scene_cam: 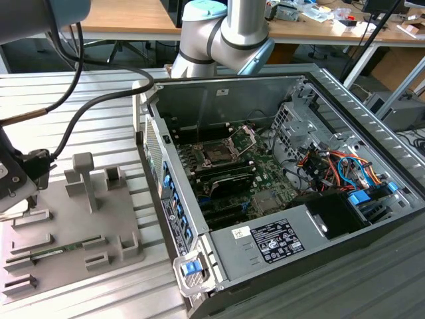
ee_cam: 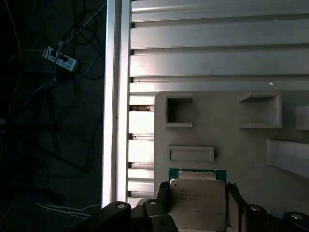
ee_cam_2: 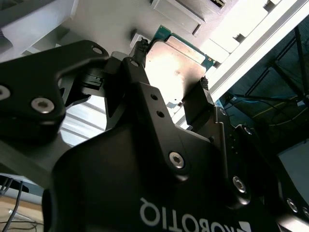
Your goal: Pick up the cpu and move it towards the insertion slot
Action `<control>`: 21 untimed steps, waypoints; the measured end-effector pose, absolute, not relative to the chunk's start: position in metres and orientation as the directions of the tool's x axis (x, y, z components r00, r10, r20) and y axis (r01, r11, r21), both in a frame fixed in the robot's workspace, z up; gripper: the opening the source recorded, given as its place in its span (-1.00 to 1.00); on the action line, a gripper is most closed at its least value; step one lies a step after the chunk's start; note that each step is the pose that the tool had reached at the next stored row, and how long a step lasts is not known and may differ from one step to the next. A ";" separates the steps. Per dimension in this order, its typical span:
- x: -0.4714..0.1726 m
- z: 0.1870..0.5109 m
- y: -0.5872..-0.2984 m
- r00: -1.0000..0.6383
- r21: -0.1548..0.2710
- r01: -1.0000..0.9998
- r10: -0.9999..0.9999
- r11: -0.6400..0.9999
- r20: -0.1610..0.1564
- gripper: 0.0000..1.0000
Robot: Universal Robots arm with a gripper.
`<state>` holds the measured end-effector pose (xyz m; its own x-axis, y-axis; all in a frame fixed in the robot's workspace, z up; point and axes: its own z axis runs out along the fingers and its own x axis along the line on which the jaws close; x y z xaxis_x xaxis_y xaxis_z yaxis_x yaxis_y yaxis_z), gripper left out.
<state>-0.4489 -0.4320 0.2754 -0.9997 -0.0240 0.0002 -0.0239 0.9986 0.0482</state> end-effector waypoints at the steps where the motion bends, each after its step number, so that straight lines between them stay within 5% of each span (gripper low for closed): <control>1: -0.449 0.276 -0.432 -1.000 0.048 -0.024 -0.024 0.999 0.000 0.09; 21: -0.449 0.286 -0.432 -1.000 0.048 -0.024 -0.024 0.999 0.000 0.09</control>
<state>-0.4489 -0.4320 0.2858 -0.9997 -0.0240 0.0002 -0.0239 0.9986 0.0481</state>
